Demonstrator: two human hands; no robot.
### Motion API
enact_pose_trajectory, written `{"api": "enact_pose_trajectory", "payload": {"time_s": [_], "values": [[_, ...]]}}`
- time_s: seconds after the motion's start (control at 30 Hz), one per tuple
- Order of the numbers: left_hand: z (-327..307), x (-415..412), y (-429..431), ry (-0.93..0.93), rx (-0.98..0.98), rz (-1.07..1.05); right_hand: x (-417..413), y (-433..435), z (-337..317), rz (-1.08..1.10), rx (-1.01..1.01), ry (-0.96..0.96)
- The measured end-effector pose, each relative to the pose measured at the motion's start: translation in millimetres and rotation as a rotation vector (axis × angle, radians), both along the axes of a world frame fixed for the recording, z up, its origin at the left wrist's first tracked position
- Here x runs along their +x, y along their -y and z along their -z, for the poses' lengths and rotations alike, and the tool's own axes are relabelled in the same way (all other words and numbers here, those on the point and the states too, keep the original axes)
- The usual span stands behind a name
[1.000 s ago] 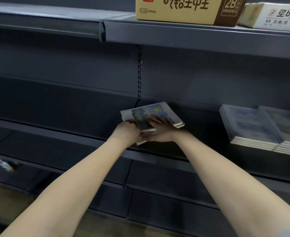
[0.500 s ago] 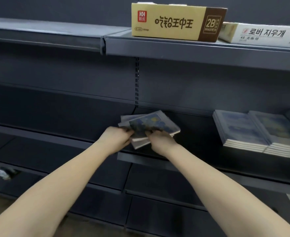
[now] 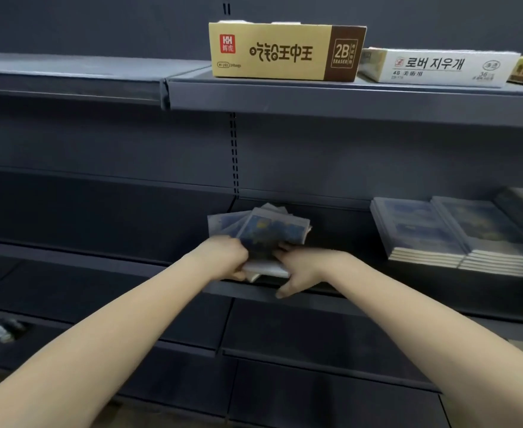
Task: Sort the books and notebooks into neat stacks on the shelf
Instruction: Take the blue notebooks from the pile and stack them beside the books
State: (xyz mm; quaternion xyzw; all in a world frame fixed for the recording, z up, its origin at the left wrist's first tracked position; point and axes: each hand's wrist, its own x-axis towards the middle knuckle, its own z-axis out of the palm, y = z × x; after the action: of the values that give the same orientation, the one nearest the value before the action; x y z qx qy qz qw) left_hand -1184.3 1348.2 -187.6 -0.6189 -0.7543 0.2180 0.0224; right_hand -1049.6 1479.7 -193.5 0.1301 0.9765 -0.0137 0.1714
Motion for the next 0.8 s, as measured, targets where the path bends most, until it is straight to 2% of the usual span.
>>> {"api": "enact_pose_trajectory", "payload": {"time_s": [0.07, 0.2, 0.33, 0.47, 0.53, 0.63, 0.7, 0.8], "values": [[-7, 7, -9, -0.001, -0.057, 0.003, 2, 6, 4, 0.005, 0.028, -0.042], [-4, 27, -20, -0.114, -0.014, 0.107, 15, 7, 17, 0.042, 0.131, -0.183], [21, 43, -23, -0.082, 0.191, 0.134, 34, -5, 29, 0.105, 0.198, -0.264], [45, 48, -37, -0.057, 0.259, 0.133, 56, -23, 44, 0.112, 0.240, -0.386], [54, 58, -49, -0.103, 0.332, 0.151, 66, -37, 51, 0.124, 0.229, -0.462], [52, 75, -72, -0.115, 0.424, 0.239, 79, -53, 45, 0.160, 0.304, -0.444], [44, 88, -87, -0.138, 0.426, 0.248, 90, -66, 39, 0.149, 0.391, -0.432], [38, 105, -115, -0.066, 0.394, 0.200, 114, -88, 33, 0.154, 0.497, -0.449]]}}
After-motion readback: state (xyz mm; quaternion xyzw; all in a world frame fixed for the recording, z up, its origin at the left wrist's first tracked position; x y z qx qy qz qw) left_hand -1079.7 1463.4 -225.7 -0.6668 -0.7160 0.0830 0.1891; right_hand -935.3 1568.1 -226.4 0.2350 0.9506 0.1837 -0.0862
